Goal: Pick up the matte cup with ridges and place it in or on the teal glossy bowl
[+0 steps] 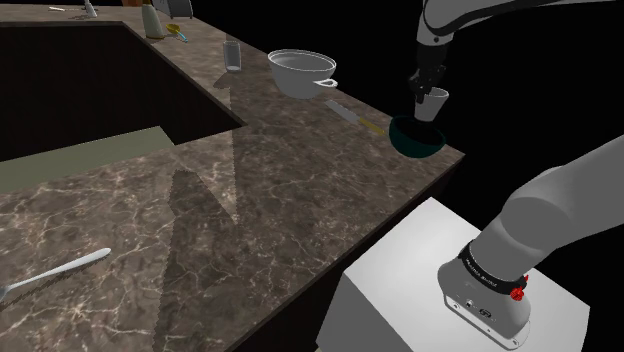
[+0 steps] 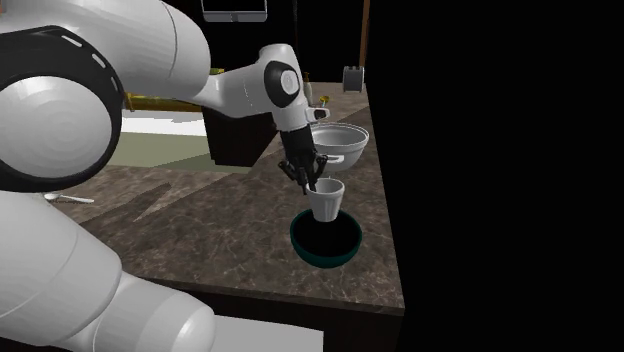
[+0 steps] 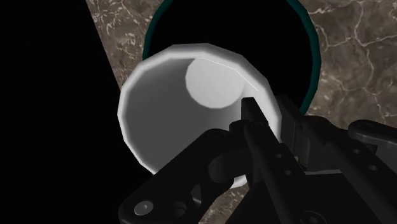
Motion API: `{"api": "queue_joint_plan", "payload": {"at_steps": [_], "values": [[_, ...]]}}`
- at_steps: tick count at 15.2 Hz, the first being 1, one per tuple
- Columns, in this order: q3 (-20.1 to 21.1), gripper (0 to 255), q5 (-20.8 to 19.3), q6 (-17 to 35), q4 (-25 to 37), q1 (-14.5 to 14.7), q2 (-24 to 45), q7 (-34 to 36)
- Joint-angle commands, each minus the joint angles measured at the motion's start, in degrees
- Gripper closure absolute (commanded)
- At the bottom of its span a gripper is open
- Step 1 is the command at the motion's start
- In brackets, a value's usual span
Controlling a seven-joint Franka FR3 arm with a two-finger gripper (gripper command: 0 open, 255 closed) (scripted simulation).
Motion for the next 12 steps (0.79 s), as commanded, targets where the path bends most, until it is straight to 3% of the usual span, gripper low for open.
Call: {"api": "queue_joint_plan", "payload": {"at_steps": [1,6,12], "values": [[-0.2,255,-0.2,1.6,-1.3,-0.1,0.3,0.3],[-0.5,255,-0.7,5.5,-4.3,-0.2,1.3,1.2],[-0.5,255,-0.7,5.7,-4.4,-0.2,1.3,1.3]]}}
